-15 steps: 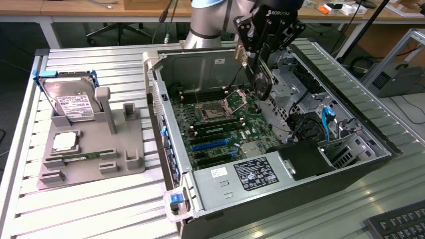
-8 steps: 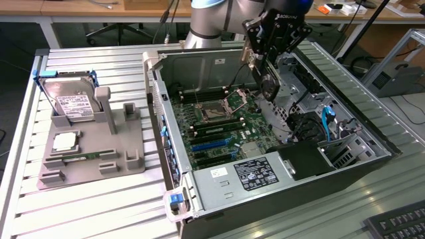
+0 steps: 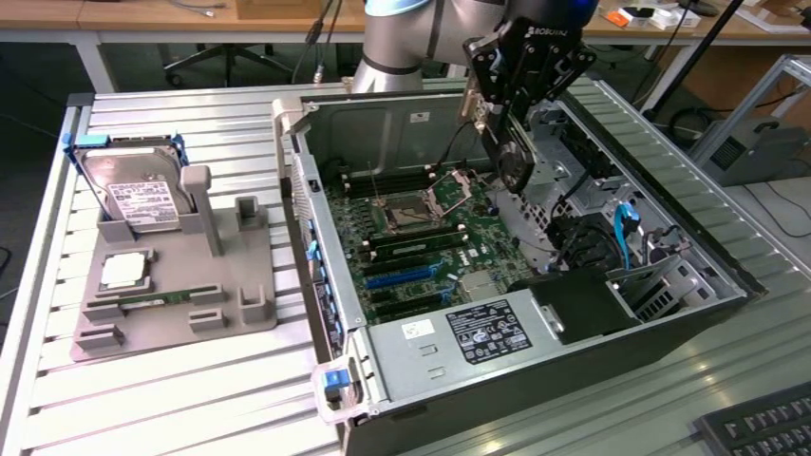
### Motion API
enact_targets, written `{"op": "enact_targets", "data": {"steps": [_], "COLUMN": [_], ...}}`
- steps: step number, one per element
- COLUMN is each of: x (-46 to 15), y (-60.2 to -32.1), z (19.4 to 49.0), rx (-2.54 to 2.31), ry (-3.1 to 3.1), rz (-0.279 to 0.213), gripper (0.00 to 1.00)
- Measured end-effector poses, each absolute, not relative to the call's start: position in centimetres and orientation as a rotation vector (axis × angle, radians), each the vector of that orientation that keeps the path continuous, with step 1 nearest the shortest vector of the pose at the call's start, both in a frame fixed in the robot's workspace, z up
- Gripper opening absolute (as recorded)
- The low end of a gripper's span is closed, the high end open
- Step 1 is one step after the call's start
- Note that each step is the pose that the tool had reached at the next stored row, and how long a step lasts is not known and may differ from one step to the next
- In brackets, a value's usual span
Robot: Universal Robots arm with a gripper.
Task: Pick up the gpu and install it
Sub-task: 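Insert the gpu into the slot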
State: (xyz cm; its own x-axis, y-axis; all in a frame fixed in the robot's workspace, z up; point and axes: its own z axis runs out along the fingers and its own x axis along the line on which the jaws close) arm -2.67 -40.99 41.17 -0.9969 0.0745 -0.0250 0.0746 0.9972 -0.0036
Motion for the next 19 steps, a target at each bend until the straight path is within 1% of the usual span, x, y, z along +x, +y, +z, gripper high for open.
{"op": "enact_targets", "data": {"steps": [4,19], "x": [-2.68,-2.68], "y": [-40.99,-41.18], "z": [41.17,41.14], "rx": [0.115,-0.128], "ry": [3.115,3.114], "rz": [-0.007,-0.004], "gripper": [0.27,0.27]}}
